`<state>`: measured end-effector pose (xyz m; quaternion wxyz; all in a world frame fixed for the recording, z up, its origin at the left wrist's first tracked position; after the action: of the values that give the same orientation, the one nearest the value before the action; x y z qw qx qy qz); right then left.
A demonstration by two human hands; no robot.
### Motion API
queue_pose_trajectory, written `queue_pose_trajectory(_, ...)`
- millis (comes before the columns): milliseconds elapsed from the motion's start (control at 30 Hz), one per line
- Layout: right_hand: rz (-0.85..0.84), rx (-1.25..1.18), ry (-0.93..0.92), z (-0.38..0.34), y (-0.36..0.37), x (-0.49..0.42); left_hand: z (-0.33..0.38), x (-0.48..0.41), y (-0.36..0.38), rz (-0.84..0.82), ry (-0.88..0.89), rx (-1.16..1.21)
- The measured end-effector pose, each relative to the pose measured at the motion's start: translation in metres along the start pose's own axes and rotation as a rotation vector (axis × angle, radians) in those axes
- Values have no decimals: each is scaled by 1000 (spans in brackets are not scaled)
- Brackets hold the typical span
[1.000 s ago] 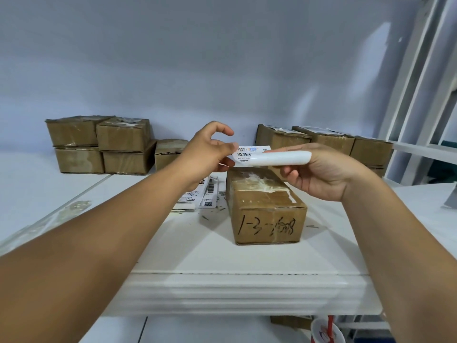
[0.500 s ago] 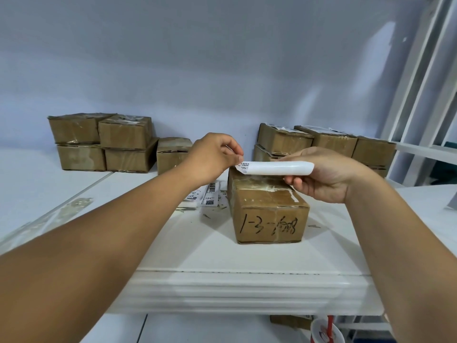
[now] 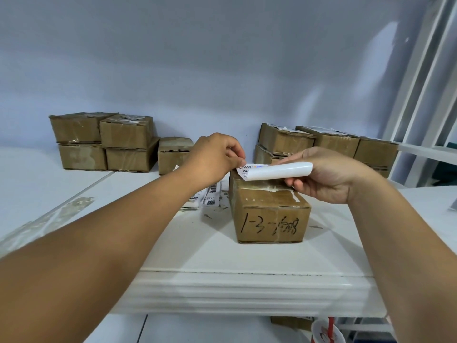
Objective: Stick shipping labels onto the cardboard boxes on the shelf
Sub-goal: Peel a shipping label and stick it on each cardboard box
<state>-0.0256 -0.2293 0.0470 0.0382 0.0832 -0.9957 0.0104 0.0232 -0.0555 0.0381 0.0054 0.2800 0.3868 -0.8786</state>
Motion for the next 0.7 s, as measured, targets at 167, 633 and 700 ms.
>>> queue_pose_trajectory(167,2,33,-5,0,1,-1,-1,-1,2,22,14,-64)
queue_pose_trajectory(633,21,118,-23,1,2,-2,1,-1,3,44,60,-158)
queue_pose_trajectory(700,28,148,-28,1,2,-1,2,-1,4,43,70,-183)
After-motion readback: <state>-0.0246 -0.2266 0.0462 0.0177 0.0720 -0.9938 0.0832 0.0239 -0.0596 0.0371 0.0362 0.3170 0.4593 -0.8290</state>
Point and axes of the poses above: each hand's wrist, its own x-axis away from the middle knuckle, its own y-axis out of the palm, z = x × y, the point moved 3 cm from there along -x, towards the middle knuckle, and after that the axes turned 6 degrees about -x, right-handed, at the moved point
